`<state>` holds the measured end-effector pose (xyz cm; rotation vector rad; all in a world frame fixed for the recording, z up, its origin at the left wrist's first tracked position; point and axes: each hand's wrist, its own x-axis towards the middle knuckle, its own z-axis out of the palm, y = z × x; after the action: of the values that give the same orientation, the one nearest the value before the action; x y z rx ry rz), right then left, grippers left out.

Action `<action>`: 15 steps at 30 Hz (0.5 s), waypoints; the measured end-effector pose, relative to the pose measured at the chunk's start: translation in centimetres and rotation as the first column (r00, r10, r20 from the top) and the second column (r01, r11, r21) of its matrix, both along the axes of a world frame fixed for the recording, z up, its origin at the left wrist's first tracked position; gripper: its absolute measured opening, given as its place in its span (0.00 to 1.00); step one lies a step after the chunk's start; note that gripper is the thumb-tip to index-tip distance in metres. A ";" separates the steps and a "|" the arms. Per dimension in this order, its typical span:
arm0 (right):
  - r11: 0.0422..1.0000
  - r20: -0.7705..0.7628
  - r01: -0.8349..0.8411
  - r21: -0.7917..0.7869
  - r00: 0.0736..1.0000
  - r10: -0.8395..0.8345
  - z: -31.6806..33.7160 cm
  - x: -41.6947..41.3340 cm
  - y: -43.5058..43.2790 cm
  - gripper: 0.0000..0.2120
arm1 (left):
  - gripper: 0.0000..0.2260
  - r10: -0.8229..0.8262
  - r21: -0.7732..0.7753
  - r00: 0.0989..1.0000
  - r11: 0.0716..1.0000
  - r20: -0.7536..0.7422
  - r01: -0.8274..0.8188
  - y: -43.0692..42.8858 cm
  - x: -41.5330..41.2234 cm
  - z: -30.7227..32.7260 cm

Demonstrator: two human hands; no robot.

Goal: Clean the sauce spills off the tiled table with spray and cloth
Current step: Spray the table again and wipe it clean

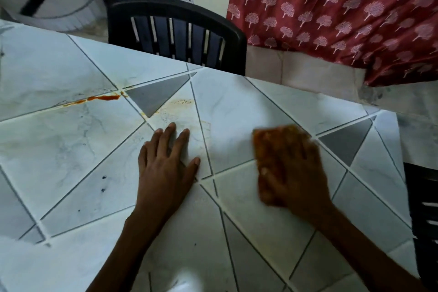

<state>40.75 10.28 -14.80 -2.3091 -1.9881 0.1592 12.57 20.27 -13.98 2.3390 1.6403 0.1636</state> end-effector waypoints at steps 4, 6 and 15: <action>0.959 0.013 0.280 0.044 0.960 -0.281 -0.3 -1.7 12.1 0.39 | 0.29 0.008 -0.001 1.000 1.000 0.014 -0.008 -0.8 -0.4 -0.1; 0.991 0.012 0.135 0.017 0.991 -0.135 -0.5 -6.2 14.7 0.41 | 0.29 0.025 -0.006 0.999 1.000 0.021 -0.025 -1.0 -1.1 -0.1; 0.976 -0.020 -0.217 0.032 0.976 0.218 0.4 -5.1 3.1 0.37 | 0.29 0.084 0.000 0.995 0.996 0.046 -0.084 -0.9 -5.6 0.1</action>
<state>35.64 13.35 -14.43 -2.0566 -2.2116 0.1696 6.93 19.40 -13.92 2.2517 1.7174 0.2342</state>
